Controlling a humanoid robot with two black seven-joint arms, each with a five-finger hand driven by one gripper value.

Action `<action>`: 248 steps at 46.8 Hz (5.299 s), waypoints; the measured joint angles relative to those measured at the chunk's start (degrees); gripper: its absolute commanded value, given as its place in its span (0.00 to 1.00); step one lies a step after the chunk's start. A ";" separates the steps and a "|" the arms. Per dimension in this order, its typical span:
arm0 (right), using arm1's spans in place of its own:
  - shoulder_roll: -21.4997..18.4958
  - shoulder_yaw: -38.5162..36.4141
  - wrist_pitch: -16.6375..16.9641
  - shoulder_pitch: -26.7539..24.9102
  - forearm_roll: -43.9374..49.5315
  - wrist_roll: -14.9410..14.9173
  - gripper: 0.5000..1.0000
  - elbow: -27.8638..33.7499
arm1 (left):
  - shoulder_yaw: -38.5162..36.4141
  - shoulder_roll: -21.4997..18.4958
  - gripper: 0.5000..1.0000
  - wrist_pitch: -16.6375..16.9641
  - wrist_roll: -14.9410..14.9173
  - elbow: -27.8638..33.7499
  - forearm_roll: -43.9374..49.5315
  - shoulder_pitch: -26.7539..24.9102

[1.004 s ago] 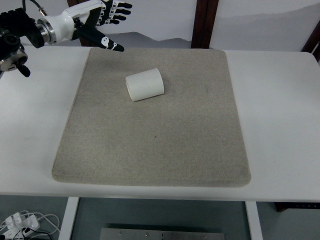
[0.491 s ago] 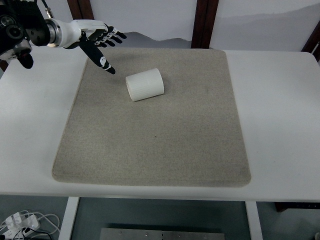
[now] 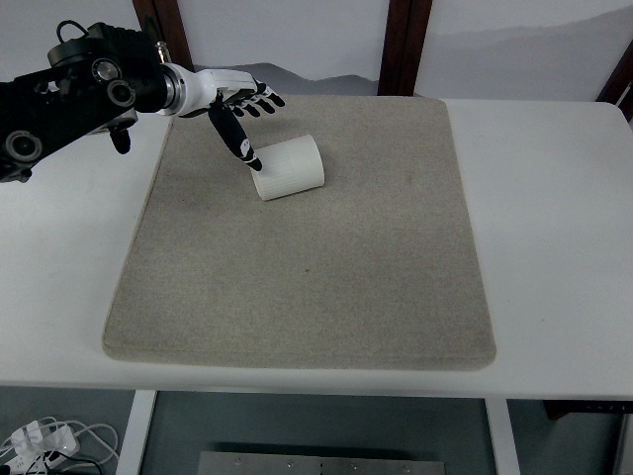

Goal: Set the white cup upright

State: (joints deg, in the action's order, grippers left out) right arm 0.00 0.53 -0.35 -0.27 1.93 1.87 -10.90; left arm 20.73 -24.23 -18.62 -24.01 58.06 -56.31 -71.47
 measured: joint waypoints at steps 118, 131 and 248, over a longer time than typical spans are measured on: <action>0.00 0.00 0.00 0.01 0.00 0.00 0.90 0.00 | -1.00 13.92 0.00 -0.20 0.84 -15.43 -5.60 -0.33; 0.00 0.00 0.00 0.01 0.00 0.00 0.90 0.00 | -0.67 13.68 0.00 -0.01 0.99 -15.43 -5.48 -0.04; 0.00 0.00 0.00 0.01 0.00 -0.03 0.90 0.00 | 11.56 12.39 0.00 2.18 52.25 -29.56 9.49 12.73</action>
State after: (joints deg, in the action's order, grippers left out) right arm 0.00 0.53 -0.35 -0.26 1.93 1.84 -10.90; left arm 32.30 -11.83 -16.43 28.24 28.50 -46.82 -58.75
